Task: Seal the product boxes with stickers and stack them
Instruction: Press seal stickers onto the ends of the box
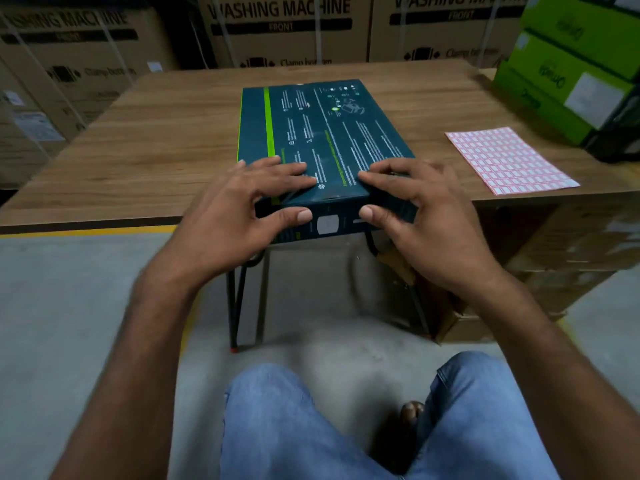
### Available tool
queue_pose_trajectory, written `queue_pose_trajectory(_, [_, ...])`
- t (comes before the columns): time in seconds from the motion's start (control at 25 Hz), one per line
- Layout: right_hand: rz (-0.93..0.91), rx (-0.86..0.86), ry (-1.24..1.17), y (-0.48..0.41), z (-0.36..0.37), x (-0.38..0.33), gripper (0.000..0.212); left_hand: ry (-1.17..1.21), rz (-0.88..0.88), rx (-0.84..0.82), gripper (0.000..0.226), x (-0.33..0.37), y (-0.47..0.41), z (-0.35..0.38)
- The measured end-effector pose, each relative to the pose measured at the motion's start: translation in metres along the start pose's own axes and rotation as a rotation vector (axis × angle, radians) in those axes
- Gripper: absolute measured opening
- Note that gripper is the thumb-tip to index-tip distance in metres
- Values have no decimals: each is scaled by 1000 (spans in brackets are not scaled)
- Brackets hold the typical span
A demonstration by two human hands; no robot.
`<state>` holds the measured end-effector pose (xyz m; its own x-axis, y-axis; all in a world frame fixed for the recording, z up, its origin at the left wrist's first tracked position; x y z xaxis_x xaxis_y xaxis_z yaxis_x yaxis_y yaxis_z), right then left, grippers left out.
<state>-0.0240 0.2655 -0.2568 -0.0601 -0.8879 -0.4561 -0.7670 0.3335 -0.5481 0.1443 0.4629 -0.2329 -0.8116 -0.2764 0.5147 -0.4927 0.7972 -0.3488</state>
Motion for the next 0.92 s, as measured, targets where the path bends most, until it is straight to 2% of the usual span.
queue_pose_trajectory(0.24, [-32, 136, -34, 1, 10, 4, 36, -46, 98, 134, 47, -6, 6, 10])
queue_pose_trajectory(0.68, [-22, 81, -98, -7, 5, 17, 41, -106, 28, 84, 52, 0, -6, 8])
queue_pose_trajectory(0.84, [-27, 133, -133, -4, -5, 19, 32, -146, 43, 116, 52, 9, -6, 8])
queue_pose_trajectory(0.92, [-30, 211, -121, 2, -12, 19, 29, -108, 74, 169, 42, 24, -10, 17])
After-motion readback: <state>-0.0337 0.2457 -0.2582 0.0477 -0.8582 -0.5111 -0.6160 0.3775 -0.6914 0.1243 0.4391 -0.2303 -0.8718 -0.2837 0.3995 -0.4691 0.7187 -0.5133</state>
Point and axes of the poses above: each hand's wrist, its own y-axis away from the middle knuckle, its own z-axis out of the palm, x = y × z, the point moved 2 cm from there along -y, towards the middle knuckle, and after that the axes turned 4 degrees about -z, right-handed, at the moved point
